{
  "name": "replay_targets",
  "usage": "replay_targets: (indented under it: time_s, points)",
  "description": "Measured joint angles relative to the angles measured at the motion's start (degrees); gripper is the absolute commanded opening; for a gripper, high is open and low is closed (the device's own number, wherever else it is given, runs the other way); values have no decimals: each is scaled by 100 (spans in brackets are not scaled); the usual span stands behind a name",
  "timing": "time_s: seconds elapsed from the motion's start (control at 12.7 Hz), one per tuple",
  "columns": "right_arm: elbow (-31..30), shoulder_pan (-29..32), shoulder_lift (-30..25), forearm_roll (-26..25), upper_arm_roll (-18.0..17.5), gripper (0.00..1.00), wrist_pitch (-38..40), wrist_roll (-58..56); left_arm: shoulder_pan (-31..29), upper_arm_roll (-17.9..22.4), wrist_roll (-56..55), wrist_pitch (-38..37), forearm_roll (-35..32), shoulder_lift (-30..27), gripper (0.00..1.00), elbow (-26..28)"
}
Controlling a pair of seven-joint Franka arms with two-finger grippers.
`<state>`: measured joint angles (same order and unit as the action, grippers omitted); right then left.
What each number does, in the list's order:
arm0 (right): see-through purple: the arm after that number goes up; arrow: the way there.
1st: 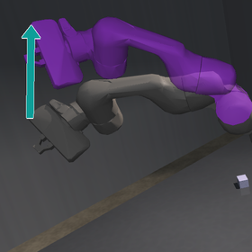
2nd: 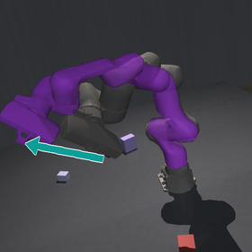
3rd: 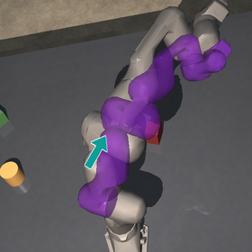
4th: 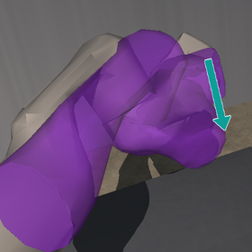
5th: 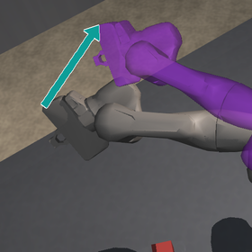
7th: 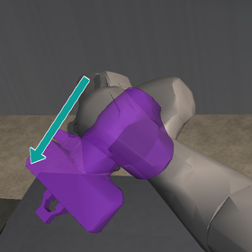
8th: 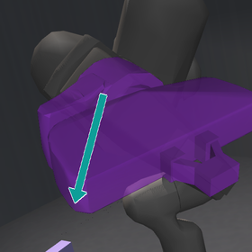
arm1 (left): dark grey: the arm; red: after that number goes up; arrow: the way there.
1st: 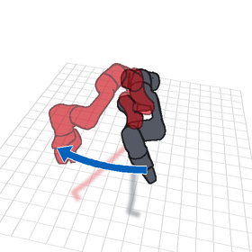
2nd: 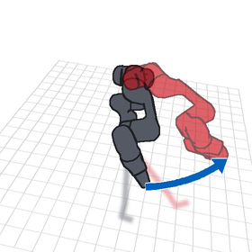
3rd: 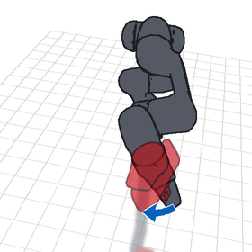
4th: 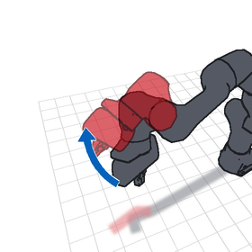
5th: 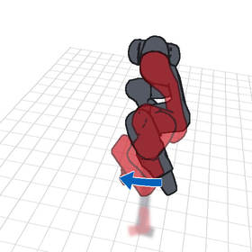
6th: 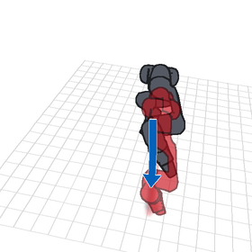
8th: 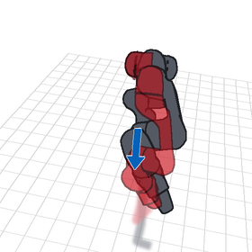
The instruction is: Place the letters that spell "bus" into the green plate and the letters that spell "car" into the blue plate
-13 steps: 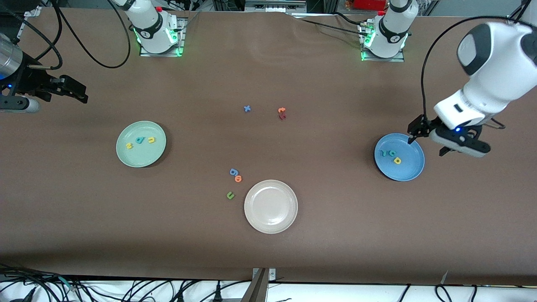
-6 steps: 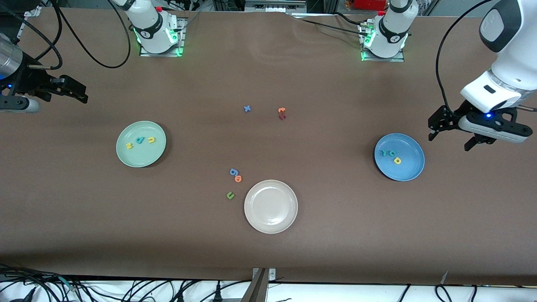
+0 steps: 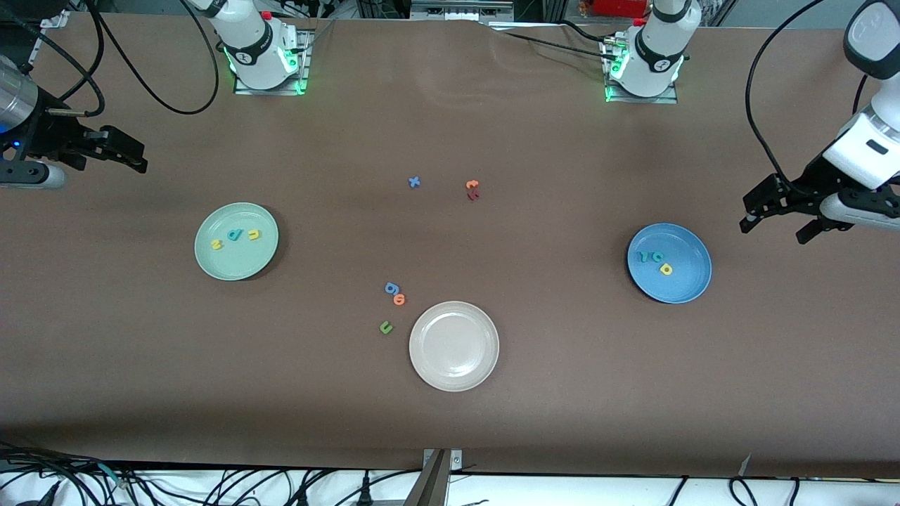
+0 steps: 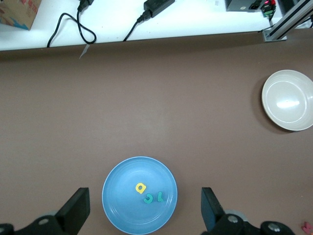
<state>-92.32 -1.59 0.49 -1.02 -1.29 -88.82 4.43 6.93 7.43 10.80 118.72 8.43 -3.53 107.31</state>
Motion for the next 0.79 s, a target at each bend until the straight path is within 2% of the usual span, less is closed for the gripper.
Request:
replay_targets:
  time_s: [0.24,0.31,0.55,0.79]
  points:
    - [1,0,0,-2,-1,100,0,-3,-171,-92,-117,-765,-354,-366,100,-53]
    - [1,0,0,-2,-1,100,0,-4,-319,-250,-182,-975,-639,-469,100,-35]
    - [1,0,0,-2,-3,100,-2,-5,-680,-1002,-889,-1162,-1205,-699,100,165]
    - [1,0,0,-2,-4,100,-3,-6,-741,-1074,-1023,-1255,-1228,-755,100,265]
